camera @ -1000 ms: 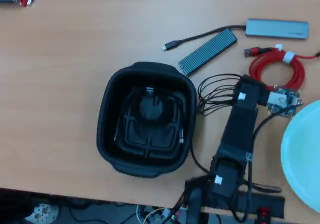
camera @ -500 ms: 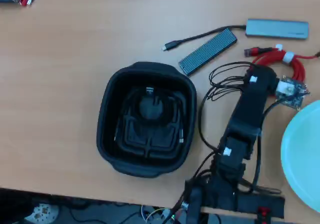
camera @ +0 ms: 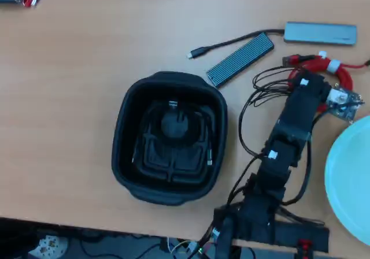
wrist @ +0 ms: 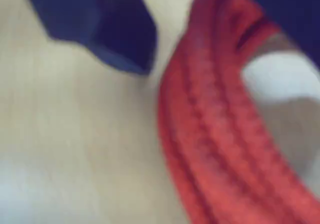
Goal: Put a black charging cable in a black bowl and put a red charging cable in a green bowl
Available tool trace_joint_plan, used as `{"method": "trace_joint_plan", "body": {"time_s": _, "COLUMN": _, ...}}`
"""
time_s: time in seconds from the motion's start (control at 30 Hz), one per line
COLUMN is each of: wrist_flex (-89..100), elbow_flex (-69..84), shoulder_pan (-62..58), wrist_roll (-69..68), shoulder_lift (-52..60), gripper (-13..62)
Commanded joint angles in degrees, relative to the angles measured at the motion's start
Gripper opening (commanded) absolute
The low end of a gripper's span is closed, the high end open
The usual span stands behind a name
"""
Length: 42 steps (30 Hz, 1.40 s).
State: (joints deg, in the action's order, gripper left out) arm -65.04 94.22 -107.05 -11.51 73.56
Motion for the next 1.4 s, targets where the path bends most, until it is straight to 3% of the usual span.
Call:
{"method": "trace_joint_plan", "body": {"time_s": 0.0, "wrist_flex": 0.3, "elbow_flex": -4.6, "shoulder_pan": -1.0, "wrist_roll": -0.6, "shoulder_lift": 0.0, "gripper": 32.0}}
{"method": "trace_joint_plan", "body": {"time_s": 0.2, "wrist_flex": 0.4, "elbow_flex": -5.3, "shoulder_pan": -1.6, "wrist_roll": -0.4, "shoulder_lift": -0.2, "gripper": 10.6}}
{"method": "trace_joint_plan", "body": {"time_s": 0.43, "wrist_flex": 0.3, "elbow_flex": -5.6, "shoulder_pan": -1.8, "wrist_roll": -0.5, "shoulder_lift": 0.1, "gripper": -8.0}}
{"method": "trace_joint_plan", "body": {"time_s": 0.8, "wrist_flex": -0.4, "elbow_flex": -5.4, "shoulder_pan": -1.1, "wrist_roll": -0.8, "shoulder_lift": 1.3, "gripper": -7.8}}
{"method": "trace_joint_plan", "body": {"time_s": 1.37, "wrist_flex": -4.0, "elbow_flex": -5.1, "shoulder_pan": 0.4, "wrist_roll": 0.3, "shoulder_lift": 29.2, "gripper": -7.9}}
